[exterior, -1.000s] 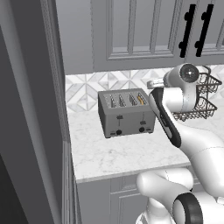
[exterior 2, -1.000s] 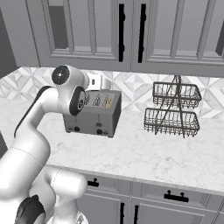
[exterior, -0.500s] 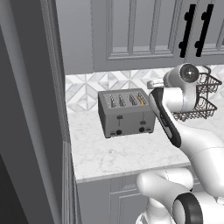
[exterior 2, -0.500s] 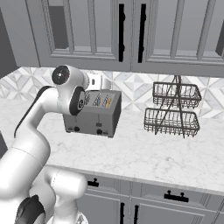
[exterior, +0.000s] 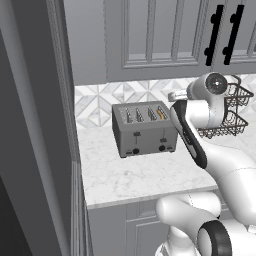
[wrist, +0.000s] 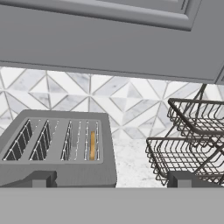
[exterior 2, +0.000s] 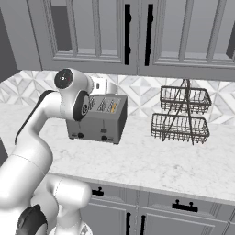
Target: Start the toaster. Once the lever pops up, take the bread to the plate on the dining counter.
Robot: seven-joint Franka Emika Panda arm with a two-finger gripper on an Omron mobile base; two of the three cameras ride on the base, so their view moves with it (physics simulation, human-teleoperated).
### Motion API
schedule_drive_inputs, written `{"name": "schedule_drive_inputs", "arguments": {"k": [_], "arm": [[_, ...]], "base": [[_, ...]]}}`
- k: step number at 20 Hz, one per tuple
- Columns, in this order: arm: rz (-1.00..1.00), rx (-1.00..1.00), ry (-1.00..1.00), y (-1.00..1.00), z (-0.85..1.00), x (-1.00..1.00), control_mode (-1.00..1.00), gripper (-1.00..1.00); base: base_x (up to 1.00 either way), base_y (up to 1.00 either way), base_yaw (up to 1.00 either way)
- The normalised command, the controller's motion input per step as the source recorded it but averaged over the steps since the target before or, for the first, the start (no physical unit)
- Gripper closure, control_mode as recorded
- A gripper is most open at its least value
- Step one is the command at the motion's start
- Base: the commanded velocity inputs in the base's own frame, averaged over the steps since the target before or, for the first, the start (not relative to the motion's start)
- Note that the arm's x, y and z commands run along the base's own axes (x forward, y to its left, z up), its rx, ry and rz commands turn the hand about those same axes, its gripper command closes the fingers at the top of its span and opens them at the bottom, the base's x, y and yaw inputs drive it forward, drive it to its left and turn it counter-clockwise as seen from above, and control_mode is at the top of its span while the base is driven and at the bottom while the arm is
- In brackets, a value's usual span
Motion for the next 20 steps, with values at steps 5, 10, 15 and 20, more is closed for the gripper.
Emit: {"name": "schedule_drive_inputs", "arguments": {"k": [5,10,15,20], "arm": [[0.00,0.00,0.00,0.00,0.00,0.00,-1.00,-1.00],[0.00,0.00,0.00,0.00,0.00,0.00,-1.00,-1.00],[0.00,0.00,0.00,0.00,0.00,0.00,-1.00,-1.00],[0.00,0.00,0.00,0.00,0.00,0.00,-1.00,-1.00]], "base": [[0.00,0.00,0.00],[0.00,0.00,0.00],[0.00,0.00,0.00],[0.00,0.00,0.00]]}}
